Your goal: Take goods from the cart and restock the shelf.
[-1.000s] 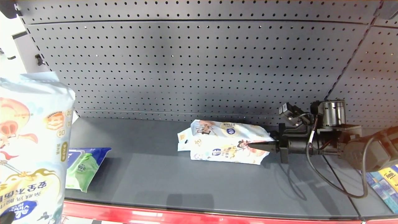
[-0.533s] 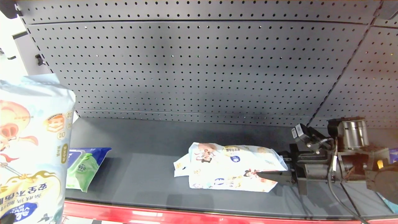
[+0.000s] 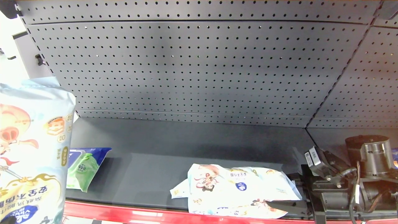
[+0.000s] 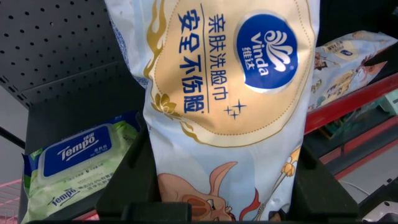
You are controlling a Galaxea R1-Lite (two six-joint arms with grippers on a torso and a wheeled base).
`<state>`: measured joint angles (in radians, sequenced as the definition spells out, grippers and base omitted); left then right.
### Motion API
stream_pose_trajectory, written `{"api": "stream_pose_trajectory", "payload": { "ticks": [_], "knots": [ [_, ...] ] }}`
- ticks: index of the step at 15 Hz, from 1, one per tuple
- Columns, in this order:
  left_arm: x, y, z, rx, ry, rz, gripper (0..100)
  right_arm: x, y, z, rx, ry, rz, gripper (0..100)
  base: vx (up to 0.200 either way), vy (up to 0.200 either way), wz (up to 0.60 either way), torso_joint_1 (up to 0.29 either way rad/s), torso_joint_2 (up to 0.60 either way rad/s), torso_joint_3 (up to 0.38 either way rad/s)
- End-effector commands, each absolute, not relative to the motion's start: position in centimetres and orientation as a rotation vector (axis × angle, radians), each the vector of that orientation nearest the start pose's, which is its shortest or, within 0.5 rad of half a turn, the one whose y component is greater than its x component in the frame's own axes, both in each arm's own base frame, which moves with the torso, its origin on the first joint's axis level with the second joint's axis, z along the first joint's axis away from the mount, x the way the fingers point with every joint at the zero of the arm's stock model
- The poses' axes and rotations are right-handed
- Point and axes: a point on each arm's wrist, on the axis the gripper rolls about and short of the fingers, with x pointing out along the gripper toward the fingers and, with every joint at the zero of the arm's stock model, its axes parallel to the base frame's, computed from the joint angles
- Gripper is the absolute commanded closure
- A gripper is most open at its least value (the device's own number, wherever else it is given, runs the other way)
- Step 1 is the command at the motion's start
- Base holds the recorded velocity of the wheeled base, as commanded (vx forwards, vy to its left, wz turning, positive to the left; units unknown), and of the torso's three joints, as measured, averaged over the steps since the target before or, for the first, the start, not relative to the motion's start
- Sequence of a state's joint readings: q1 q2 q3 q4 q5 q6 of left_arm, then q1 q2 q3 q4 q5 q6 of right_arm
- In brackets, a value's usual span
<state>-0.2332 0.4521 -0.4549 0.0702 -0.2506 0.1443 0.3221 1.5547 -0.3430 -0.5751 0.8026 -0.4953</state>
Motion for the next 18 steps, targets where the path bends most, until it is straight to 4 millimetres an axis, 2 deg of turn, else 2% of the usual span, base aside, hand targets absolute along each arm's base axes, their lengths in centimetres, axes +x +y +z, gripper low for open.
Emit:
{"api": "stream_pose_trajectory", "payload": {
  "ticks": [1,8,9,12,16,18],
  "knots": [
    [0.4,-0.7,20.0,0.139,0.029,-0.488,100,18.4,8.0,10.8,-0.271,0.358,1.219,100,0.000,0.000,0.00,0.000,0.00,0.000],
    [0.3,-0.6,19.8,0.141,0.027,-0.488,100,18.4,8.0,10.6,-0.281,0.372,1.196,100,0.000,0.000,0.00,0.000,0.00,0.000],
    [0.3,-0.6,19.8,0.141,0.030,-0.488,100,18.4,8.0,10.6,-0.277,0.375,1.193,0,0.000,0.000,0.00,0.000,0.00,0.000],
    [0.5,-0.7,19.9,0.141,0.036,-0.490,100,18.3,7.6,10.9,-0.279,0.359,1.176,0,0.000,0.000,0.00,0.000,0.00,0.000],
    [1.4,-0.9,20.1,0.145,0.074,-0.493,100,16.9,6.5,11.2,-0.276,0.342,1.137,0,0.000,0.000,0.00,0.000,0.00,0.000],
    [2.1,-1.1,20.9,0.146,0.089,-0.494,100,15.9,4.5,12.0,-0.273,0.296,1.037,0,0.000,0.000,0.00,0.000,0.00,0.000]
  ]
}}
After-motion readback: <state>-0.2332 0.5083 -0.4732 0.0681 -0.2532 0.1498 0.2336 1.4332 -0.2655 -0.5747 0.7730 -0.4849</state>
